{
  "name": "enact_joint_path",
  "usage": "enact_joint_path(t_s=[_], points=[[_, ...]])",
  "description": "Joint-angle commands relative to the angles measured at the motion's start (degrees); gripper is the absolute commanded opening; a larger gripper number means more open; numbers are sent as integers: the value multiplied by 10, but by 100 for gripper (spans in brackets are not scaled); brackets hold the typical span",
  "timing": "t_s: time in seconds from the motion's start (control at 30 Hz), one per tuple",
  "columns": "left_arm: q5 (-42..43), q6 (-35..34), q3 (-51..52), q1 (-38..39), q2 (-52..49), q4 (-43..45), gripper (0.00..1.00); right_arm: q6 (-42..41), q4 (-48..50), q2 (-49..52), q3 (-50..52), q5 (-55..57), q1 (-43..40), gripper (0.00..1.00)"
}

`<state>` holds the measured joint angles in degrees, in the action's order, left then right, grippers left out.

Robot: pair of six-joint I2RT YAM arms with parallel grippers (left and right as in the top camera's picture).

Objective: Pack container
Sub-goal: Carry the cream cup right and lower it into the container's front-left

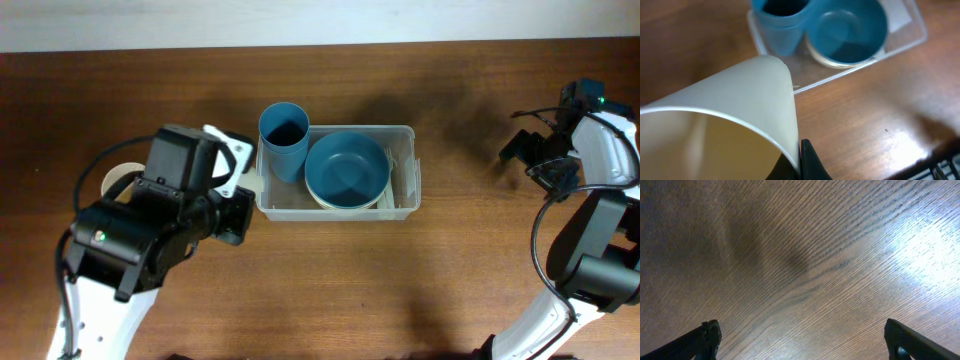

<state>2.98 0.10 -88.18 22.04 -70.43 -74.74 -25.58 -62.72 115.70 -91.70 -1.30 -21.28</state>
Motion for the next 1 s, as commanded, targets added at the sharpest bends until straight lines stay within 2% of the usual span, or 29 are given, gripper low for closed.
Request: enact_joint_path(t_s=[0.0, 0.2, 0.5, 0.87, 0.97], points=[[48, 64, 9, 15, -25, 21, 2, -7, 0, 0, 2, 5, 2, 99], [44, 74, 10, 38, -77, 56, 2, -7, 0, 0, 2, 5, 2, 99], [22, 85, 10, 38, -143, 65, 1, -7, 0, 0, 2, 5, 2, 99], [22, 85, 10, 38, -166, 80, 2, -7, 0, 0, 2, 5, 2, 99], [22, 84, 10, 38, -166, 81, 9, -7, 0, 0, 2, 5, 2, 99]])
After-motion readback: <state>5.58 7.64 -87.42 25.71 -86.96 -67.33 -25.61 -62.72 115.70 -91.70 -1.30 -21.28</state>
